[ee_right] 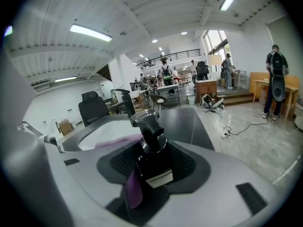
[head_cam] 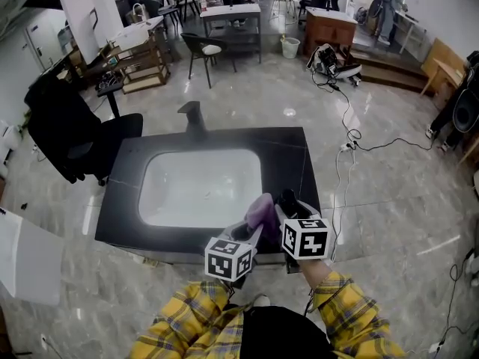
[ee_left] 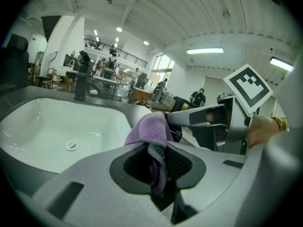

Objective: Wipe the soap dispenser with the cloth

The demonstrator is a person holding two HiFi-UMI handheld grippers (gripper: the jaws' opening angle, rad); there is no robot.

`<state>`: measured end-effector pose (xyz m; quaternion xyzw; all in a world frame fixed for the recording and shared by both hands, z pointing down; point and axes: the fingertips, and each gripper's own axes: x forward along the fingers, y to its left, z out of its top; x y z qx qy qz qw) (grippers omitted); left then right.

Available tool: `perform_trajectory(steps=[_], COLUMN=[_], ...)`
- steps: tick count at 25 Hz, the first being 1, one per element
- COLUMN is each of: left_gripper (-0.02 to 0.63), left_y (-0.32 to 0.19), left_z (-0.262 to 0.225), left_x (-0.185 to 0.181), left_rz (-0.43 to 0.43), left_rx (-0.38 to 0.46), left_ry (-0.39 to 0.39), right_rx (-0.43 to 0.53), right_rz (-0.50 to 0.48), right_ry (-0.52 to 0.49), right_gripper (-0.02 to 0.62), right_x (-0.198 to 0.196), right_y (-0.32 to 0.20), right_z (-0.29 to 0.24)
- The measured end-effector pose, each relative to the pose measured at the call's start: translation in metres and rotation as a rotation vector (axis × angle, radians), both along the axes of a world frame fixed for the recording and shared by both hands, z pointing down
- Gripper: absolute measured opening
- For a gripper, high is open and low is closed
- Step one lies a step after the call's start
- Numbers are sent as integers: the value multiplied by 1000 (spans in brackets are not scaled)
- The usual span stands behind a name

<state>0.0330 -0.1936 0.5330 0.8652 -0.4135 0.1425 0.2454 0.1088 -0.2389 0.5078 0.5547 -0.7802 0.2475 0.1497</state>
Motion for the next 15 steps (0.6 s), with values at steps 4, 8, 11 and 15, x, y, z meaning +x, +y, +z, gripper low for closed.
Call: perform_trajectory(steps=[4, 8, 11, 15], left_gripper=[64, 64, 64, 64], left_y=[3, 7, 11, 16], left_z=[-3, -18, -33, -52], left_x=[-4, -18, -31, -51], left_rz=[-3, -62, -97, -132], left_rx=[24, 43, 54, 62], left_ry=[-10, 85, 171, 283], right_rx=[-3, -17, 12, 114], right_rz=[75, 134, 68, -78], right_ry=[-36, -189, -213, -141], right_gripper=[187, 189, 191, 213], right_x=[1, 0, 0, 8], right_y=[3, 7, 13, 25], right_z=[0, -4, -14, -30])
